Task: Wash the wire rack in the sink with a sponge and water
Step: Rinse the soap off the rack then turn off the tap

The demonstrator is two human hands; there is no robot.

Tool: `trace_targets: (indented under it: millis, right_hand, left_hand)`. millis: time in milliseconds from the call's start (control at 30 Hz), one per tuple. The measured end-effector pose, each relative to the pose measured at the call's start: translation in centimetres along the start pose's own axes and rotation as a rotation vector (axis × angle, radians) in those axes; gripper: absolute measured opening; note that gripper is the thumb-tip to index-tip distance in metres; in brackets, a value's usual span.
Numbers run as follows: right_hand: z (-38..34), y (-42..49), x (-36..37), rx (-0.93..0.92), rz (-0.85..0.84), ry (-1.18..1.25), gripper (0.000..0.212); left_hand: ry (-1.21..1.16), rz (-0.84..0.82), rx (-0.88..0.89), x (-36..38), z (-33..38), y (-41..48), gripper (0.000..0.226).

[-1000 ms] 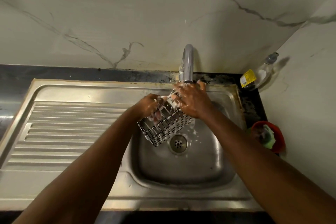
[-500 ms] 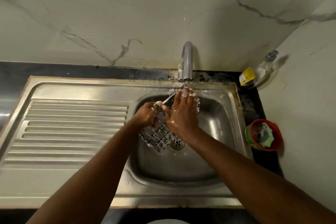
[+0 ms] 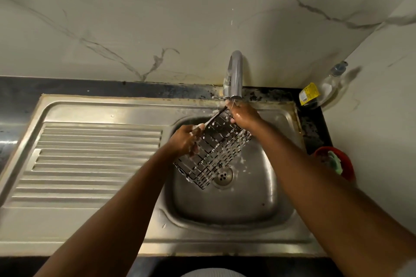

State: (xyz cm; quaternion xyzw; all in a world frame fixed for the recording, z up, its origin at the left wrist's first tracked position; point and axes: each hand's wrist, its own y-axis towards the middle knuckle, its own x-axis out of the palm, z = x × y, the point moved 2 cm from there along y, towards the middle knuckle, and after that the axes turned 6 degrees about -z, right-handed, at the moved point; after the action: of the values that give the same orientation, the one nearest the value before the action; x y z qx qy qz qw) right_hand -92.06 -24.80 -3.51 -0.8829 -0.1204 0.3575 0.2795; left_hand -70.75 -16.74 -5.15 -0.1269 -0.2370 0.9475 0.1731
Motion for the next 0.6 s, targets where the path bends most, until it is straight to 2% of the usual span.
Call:
trace_targets:
  millis: [100,233,300,367,400,500,600]
  right_hand:
    - [0.0,-1.5,-1.6,-0.088,-0.219,0.330,0.064]
    - [-0.2,-1.5,-2.2,-0.174,-0.131,0.229,0.043]
    - [-0.9,-1.3,-1.8,-0.233,-0.062,0.147,0.039]
    - [-1.8,-1.4,-1.5,-0.237,0.022,0.116,0.036]
    - [-2.2,-1.5,-1.4,-0.237,0.057,0.090,0.035]
    - [-2.8,-1.5,-0.6,-0.256,0.100,0.017,0.048]
    - [-3.3,-1.5,0.4,-0.253,0.179,-0.050,0.039]
  left_hand:
    - [-0.090,0.072,0.049,-0.3,-1.1,-1.0,0.046]
    - [-0.181,0.123,0.105,0.0,-2.5,-1.2,0.059]
    - [-0.084,0.159,0.071,0.6,-3.0,-1.0,0.079]
    - [0.003,0.187,0.054,1.2,-2.9,-0.9,0.086]
    - [0.008,0.187,0.063,1.4,-2.8,-0.8,0.081]
    - [-0.115,0.192,0.180,2.3,-0.4,-0.7,0.052]
    - [-0.216,0.263,0.301,2.4,1.9,-0.1,0.052]
